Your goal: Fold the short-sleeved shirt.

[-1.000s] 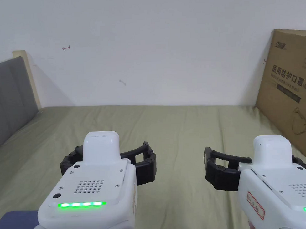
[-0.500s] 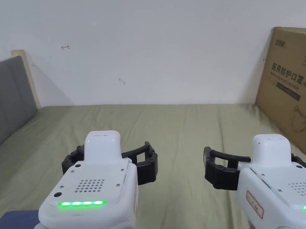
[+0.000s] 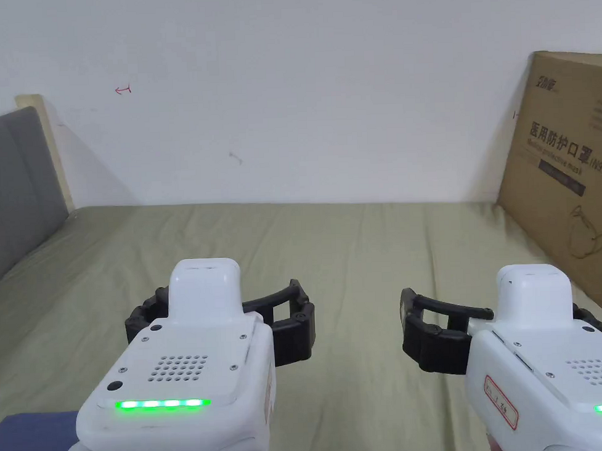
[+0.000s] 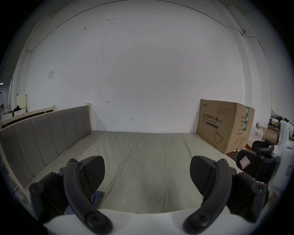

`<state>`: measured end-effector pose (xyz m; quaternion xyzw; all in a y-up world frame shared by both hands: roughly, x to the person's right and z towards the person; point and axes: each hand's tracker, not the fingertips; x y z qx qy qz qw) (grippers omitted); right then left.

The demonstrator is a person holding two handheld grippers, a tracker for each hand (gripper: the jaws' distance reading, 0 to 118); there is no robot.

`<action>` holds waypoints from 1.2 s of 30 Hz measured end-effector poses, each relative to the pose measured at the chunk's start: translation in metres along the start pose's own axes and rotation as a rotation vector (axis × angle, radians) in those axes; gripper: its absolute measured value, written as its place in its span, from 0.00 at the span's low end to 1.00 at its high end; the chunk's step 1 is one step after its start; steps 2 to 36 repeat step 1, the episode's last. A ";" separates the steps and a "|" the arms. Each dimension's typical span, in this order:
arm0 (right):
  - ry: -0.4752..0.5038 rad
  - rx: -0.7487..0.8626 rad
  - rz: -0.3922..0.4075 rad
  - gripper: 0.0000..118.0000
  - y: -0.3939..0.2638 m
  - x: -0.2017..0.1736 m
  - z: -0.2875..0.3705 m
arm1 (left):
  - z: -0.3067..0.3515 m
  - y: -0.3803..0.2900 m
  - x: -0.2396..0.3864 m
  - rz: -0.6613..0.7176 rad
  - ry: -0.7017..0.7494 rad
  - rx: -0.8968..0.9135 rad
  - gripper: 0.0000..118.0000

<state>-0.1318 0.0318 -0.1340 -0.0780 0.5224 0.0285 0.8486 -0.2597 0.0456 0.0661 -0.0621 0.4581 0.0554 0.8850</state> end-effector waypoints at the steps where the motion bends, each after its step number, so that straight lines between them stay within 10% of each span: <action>1: -0.001 0.001 0.001 1.00 0.000 0.000 0.001 | 0.000 0.000 0.000 0.002 0.003 0.002 0.93; 36: -0.001 0.001 0.001 1.00 0.000 0.000 0.001 | 0.000 0.000 0.000 0.002 0.003 0.002 0.93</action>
